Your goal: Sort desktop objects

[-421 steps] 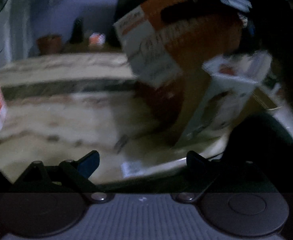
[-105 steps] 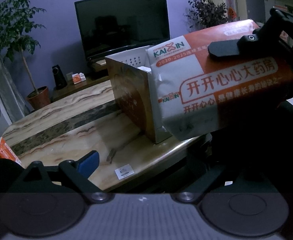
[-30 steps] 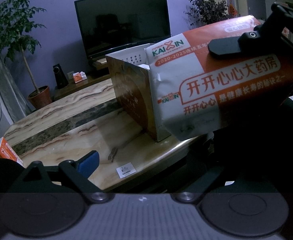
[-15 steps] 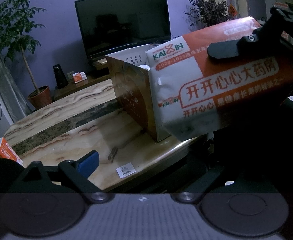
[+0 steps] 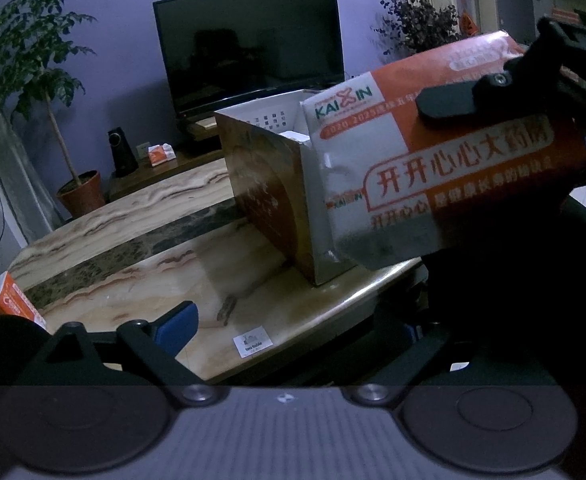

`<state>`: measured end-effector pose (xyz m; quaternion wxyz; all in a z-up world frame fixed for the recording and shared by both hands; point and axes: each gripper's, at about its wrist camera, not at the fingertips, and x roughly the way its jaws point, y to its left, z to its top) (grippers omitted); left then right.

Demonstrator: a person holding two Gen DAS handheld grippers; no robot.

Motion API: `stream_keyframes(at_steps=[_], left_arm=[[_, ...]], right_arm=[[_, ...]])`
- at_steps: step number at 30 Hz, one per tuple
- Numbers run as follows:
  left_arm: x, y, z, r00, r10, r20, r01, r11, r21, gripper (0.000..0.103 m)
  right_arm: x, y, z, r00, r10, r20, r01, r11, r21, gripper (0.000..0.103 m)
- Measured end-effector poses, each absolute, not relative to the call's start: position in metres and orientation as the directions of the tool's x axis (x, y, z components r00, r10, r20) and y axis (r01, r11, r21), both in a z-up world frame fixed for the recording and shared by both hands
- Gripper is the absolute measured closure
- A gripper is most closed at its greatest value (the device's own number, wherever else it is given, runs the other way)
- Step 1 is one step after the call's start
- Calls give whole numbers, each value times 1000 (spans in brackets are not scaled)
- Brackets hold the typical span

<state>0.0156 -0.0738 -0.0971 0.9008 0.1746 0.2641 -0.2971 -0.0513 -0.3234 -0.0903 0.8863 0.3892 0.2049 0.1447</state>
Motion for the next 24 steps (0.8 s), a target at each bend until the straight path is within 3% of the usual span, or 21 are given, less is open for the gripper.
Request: stream_keyframes(at_steps=[24], left_arm=[[16,-72,-95,685,-441,-579,625,765,156,8]], right_arm=[[-47,-357,-83,920,322,-225,-46,656,753,29]])
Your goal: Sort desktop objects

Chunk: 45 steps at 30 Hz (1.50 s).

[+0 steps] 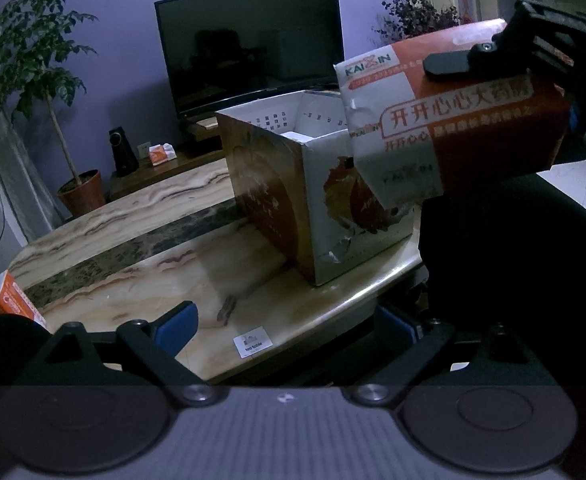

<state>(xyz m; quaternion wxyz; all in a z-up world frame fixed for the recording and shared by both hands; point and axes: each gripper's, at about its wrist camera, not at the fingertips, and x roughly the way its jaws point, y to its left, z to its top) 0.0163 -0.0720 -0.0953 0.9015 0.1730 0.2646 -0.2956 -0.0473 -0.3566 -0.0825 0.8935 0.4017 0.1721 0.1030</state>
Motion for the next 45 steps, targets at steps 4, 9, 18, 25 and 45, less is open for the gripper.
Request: stream_keyframes(at_steps=[4,9,18,25,45], left_arm=[[16,-72,-94,686,-441,-579,621,769,151,8],[18,-70,-93,690,-437,-577,612,779,141,8],[19,-67,-91,694,-436,-573,600,790,126,8],[19,-63,-88,696,-439,-568,593,798,110,8],[17,-57,-83,702,-444,-557,580,810,84,8]], right_arm=[[-48,-355,-85,921,309,-236,-31,663,748,29],[-50,-352,-87,921,305,-244,-25,670,742,29],[-56,-338,-86,907,333,-258,-46,687,725,29],[-61,-329,-85,899,347,-266,-60,700,711,29],[-70,-308,-78,879,396,-264,-111,710,696,29]])
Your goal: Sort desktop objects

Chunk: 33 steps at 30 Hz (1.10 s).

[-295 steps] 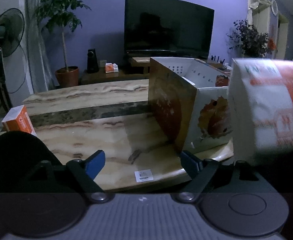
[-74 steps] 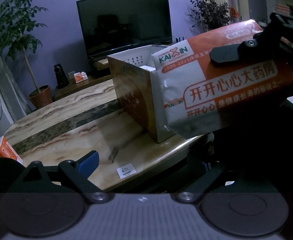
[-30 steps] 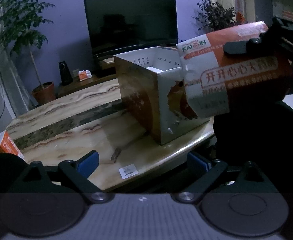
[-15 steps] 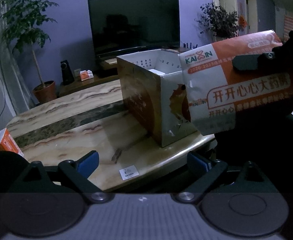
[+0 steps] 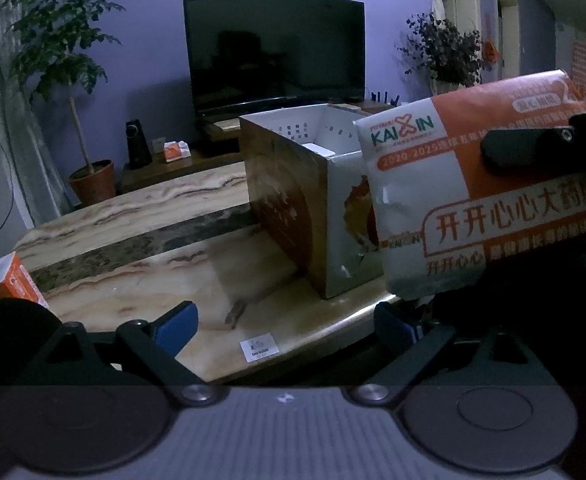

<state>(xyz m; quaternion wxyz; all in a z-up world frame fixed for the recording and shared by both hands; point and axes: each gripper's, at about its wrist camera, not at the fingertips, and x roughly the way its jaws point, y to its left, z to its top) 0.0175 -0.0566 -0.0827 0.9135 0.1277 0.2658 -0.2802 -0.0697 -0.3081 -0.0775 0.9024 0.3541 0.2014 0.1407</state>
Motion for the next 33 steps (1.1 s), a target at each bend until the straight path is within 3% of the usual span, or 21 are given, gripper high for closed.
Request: stream_keyframes(at_steps=[33], left_arm=[[23,-50,-80,711,-443,-547,555,830,50,8]], right_arm=[[-73,-286,-56,845,497,-197,-242,684,688,29]])
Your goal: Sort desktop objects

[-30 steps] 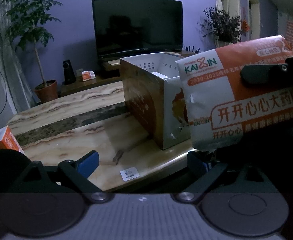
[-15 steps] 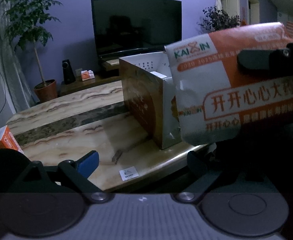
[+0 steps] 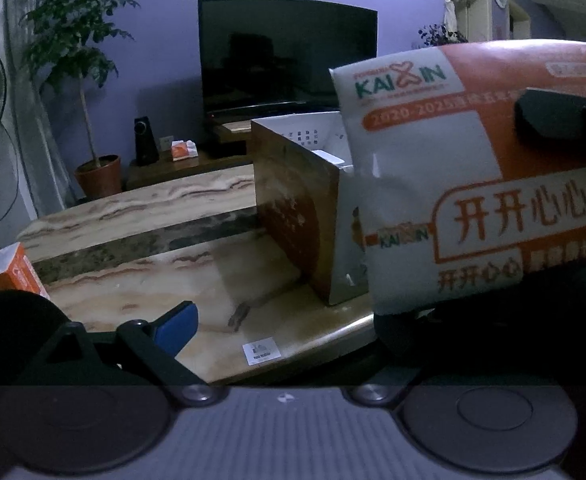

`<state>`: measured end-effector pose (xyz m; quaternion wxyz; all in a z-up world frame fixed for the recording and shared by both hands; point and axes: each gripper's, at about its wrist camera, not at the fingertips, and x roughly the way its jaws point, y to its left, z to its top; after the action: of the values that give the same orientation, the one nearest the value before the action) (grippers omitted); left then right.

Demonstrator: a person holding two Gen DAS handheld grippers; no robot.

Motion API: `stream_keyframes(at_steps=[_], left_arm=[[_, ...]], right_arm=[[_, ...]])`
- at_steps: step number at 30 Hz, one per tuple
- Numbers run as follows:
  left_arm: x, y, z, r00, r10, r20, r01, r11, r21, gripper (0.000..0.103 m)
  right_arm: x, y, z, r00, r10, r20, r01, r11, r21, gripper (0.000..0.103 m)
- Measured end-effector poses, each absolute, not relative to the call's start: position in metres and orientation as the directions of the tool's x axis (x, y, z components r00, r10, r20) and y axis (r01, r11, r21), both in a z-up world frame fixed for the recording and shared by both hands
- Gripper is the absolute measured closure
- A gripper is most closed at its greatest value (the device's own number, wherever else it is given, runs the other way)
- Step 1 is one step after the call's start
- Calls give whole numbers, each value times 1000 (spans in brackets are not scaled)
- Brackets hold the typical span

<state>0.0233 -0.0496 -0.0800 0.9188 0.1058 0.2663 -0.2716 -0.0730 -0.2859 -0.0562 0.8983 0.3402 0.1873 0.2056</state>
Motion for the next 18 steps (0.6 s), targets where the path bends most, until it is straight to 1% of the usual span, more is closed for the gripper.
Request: stream_keyframes(at_steps=[14,18], left_arm=[[26,-49,-79,712,-440,-547,549,835,41,8],[26,-47,-79,710,-449,-542,552,833,32,8]], right_arm=[[-76,-272,-55,809,543,-224,-291,702,651,29],[-77,-270,-52,812,538,-227,-291,710,641,29]])
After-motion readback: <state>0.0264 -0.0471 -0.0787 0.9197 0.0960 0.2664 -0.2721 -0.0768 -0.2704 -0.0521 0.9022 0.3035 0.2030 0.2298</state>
